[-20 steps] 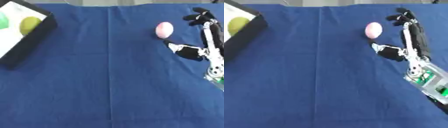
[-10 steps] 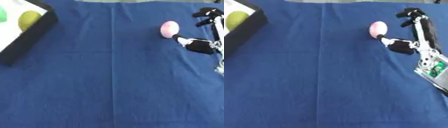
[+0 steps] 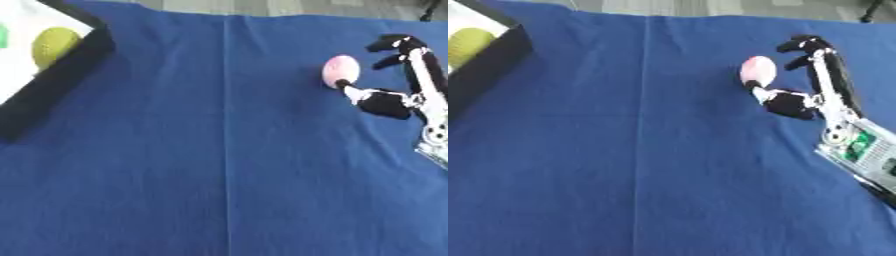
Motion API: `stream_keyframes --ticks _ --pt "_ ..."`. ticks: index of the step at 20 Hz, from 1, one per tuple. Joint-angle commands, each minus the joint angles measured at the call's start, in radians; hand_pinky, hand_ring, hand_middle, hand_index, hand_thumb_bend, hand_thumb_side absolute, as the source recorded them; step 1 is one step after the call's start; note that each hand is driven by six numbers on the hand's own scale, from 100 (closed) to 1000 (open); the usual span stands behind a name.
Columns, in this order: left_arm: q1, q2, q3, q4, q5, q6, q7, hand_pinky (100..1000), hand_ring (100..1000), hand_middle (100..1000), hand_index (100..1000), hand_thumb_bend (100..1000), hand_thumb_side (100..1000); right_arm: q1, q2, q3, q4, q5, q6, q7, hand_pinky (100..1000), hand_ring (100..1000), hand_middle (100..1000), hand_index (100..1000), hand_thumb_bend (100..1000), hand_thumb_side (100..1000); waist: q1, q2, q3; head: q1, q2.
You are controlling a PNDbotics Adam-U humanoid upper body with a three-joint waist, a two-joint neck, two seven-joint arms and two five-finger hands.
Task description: Pick up the objects with one hand, pass them to the other hand, and then place them into the box on the other side of the table.
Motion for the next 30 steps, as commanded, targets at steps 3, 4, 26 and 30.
stream_keyframes --ticks 3,4,26,30 --pt "0.0 0.016 0.015 -0.016 0.014 -0.019 0.01 725 545 522 667 100 380 0.015 -0.054 -0.045 -0.013 -0.007 0.131 -0.106 1000 659 846 711 491 100 -0.002 -0.012 0.021 -0.025 -0.024" --pt "0.002 0.013 0.015 -0.016 0.017 -0.023 0.013 724 543 519 664 100 384 0.018 -0.057 -0.05 -0.013 -0.005 0.141 -0.109 1000 655 841 717 492 100 -0.003 -0.011 0.024 -0.029 -0.025" --pt "0.045 -0.015 0.028 -0.016 0.047 -0.078 0.066 720 535 513 656 100 404 0.099 -0.063 -0.193 -0.013 -0.026 0.291 -0.179 1000 694 860 764 524 144 -0.012 0.026 0.08 -0.116 -0.01" --pt "0.057 -0.013 0.033 -0.016 0.045 -0.077 0.074 719 535 514 656 100 404 0.102 -0.077 -0.243 -0.013 -0.002 0.293 -0.18 1000 668 847 753 530 139 -0.01 0.029 0.074 -0.11 -0.013"
